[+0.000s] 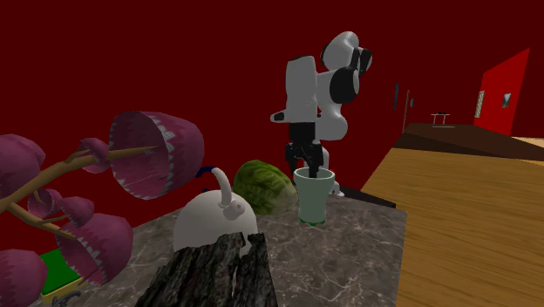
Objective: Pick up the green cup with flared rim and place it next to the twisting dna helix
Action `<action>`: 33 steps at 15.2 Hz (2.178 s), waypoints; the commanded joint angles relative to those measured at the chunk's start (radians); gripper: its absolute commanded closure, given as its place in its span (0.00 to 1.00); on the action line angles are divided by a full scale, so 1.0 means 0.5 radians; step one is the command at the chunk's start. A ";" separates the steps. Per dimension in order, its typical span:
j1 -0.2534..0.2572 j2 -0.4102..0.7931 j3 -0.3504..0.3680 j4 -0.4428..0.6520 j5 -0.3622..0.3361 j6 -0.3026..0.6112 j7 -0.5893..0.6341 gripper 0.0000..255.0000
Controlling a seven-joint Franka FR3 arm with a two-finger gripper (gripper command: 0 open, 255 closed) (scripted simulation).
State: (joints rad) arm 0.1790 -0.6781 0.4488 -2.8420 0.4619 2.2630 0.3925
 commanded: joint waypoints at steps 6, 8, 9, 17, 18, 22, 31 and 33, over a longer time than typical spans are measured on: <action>0.000 0.001 0.000 -0.001 0.000 0.002 0.000 1.00; 0.000 0.001 0.000 -0.001 0.000 0.002 0.000 1.00; 0.000 0.001 0.001 -0.001 0.001 0.002 0.000 1.00; -0.009 -0.077 -0.036 0.065 -0.039 -0.141 0.016 1.00; -0.012 -0.095 -0.044 0.083 -0.048 -0.175 0.020 1.00; -0.023 -0.154 -0.078 0.158 -0.085 -0.308 0.036 1.00; -0.047 -0.238 -0.149 0.350 -0.161 -0.582 0.068 1.00; -0.053 -0.248 -0.164 0.397 -0.176 -0.638 0.074 1.00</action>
State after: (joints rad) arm 0.1541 -0.7961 0.3727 -2.6546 0.3786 1.9611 0.4293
